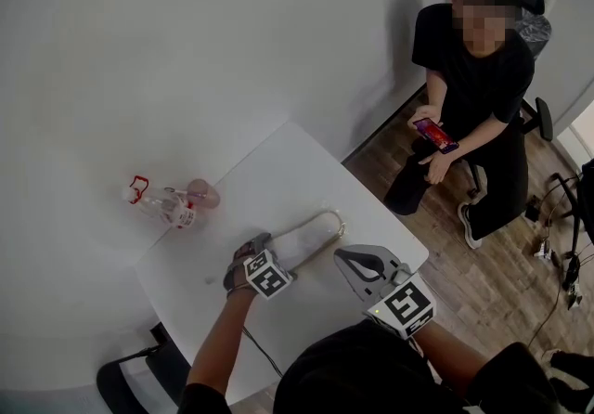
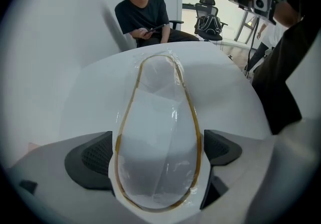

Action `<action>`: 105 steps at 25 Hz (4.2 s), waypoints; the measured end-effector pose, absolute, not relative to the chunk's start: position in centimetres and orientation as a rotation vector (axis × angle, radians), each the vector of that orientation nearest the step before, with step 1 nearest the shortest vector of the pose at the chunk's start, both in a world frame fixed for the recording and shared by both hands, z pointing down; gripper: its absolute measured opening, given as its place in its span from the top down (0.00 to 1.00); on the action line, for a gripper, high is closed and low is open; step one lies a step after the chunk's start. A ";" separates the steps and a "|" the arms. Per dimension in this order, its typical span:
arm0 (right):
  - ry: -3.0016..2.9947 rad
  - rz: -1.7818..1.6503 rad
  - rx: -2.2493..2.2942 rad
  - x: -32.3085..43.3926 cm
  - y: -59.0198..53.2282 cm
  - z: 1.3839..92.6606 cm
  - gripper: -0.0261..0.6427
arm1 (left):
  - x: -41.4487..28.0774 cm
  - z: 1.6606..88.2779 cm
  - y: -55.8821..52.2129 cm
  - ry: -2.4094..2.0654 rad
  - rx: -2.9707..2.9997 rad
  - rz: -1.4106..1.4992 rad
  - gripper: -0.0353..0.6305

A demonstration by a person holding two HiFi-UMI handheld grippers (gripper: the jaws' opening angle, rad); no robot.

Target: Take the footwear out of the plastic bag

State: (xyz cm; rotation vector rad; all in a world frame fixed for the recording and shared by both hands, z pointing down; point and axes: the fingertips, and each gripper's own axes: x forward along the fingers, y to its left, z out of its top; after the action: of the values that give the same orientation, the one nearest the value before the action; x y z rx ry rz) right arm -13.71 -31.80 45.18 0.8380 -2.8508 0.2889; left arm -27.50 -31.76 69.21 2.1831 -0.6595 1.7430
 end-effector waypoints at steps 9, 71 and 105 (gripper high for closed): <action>-2.859 0.290 0.838 -14.0 -31.5 45.1 0.94 | -27.7 70.3 -31.7 -0.534 2.106 1.685 0.12; -2.823 0.781 0.292 -16.6 -33.0 45.7 0.73 | -32.1 51.3 -23.8 -1.128 2.853 1.299 0.26; -2.634 1.163 -0.073 -19.0 -30.3 48.1 0.66 | -31.8 50.0 -23.3 -1.320 2.963 1.259 0.81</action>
State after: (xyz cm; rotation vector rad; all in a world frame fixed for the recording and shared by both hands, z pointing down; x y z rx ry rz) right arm -18.95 -30.35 48.08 -0.0732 -2.6339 1.1625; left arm -31.85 -23.26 50.04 2.9626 -1.3197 1.2588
